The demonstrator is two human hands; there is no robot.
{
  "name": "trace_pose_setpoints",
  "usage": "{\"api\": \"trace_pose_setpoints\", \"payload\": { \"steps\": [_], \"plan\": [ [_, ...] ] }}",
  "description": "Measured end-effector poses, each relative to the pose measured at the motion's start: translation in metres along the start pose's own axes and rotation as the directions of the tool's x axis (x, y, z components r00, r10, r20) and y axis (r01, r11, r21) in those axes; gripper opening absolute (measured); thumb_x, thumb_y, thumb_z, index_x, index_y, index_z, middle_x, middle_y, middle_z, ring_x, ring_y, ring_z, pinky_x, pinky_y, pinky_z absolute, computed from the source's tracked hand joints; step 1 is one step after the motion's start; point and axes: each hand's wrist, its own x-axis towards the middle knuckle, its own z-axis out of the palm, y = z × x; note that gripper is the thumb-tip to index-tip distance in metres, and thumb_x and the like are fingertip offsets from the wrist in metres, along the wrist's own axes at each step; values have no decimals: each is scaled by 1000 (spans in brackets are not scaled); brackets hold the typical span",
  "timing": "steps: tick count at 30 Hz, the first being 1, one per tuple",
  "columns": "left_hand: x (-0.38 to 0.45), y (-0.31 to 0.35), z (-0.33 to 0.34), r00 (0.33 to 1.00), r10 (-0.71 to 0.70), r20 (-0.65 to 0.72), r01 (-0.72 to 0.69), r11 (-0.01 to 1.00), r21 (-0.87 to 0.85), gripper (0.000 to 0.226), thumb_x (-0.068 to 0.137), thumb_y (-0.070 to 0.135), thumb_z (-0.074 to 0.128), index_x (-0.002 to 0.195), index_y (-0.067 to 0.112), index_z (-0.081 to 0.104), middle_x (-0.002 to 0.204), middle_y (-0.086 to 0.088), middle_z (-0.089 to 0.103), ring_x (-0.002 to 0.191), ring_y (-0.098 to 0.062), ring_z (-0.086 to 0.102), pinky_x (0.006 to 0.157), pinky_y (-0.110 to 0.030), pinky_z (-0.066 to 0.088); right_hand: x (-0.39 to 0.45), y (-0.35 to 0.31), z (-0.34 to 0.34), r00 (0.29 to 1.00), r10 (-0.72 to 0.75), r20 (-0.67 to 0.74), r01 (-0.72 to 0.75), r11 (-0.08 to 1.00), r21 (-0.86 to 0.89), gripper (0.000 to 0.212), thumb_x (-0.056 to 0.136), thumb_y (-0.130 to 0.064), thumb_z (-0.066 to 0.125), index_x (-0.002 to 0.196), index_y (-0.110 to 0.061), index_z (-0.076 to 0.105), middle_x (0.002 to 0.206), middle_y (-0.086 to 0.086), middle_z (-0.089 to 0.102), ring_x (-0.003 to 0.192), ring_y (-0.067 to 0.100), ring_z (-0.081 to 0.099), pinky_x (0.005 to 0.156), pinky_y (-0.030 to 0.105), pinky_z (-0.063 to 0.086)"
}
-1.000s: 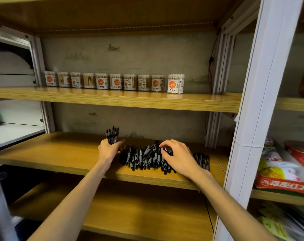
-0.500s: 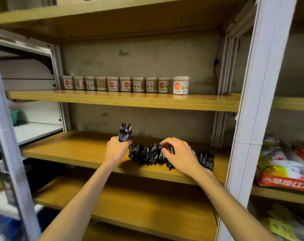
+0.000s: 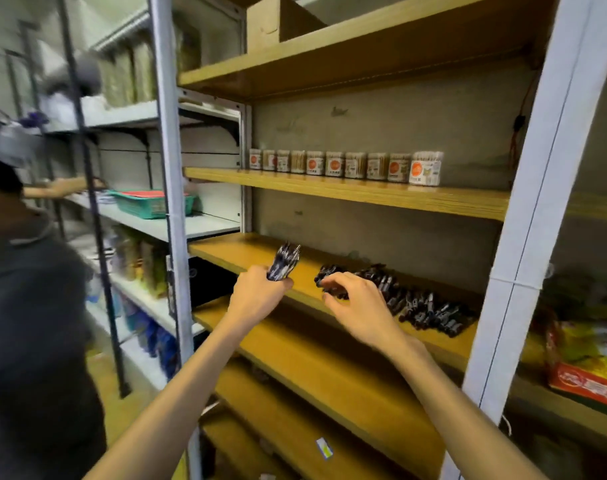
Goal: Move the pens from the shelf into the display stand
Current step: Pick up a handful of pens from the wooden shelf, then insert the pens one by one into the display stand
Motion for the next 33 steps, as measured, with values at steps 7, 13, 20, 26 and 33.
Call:
{"api": "trace_pose_setpoints", "payload": {
  "steps": [7,13,20,26,33],
  "plan": [
    [-91,-9,-86,984,-84,-155,98,991,88,34,76,38,72,59,18,51,51,6,52,54,-18,50,54,-31,37,-31,-78,24,979,-187,82,178,978,108,25,98,-30,63,122,-30,66,124,-11,65,115,8,56,90,22,33],
    [-174,-25,-179,948,-118,-297,180,965,189,30,67,46,64,57,19,58,49,7,56,51,-10,52,49,-28,37,-59,-172,56,940,-322,114,279,916,289,22,97,-26,63,119,-29,68,117,-13,66,109,5,58,94,24,45],
    [-285,-45,-300,873,-111,-474,257,932,254,28,72,47,65,71,20,71,70,1,71,75,-21,67,70,-42,56,-106,-303,92,849,-510,142,398,792,464,18,97,-28,65,114,-28,68,111,-11,68,99,4,63,92,27,52],
    [-404,-59,-401,833,-110,-543,288,923,255,24,68,47,57,58,25,56,55,5,60,59,-18,54,61,-46,48,-176,-431,111,803,-584,123,437,716,545,18,93,-22,69,111,-21,71,104,-4,72,95,11,67,87,31,52],
    [-531,-70,-519,761,-125,-636,421,841,338,28,65,44,54,68,18,61,75,-8,65,81,-33,61,64,-38,42,-259,-571,118,728,-686,2,529,563,635,24,91,-9,71,109,-25,68,99,-28,64,90,-10,61,81,4,44]
  ]
}}
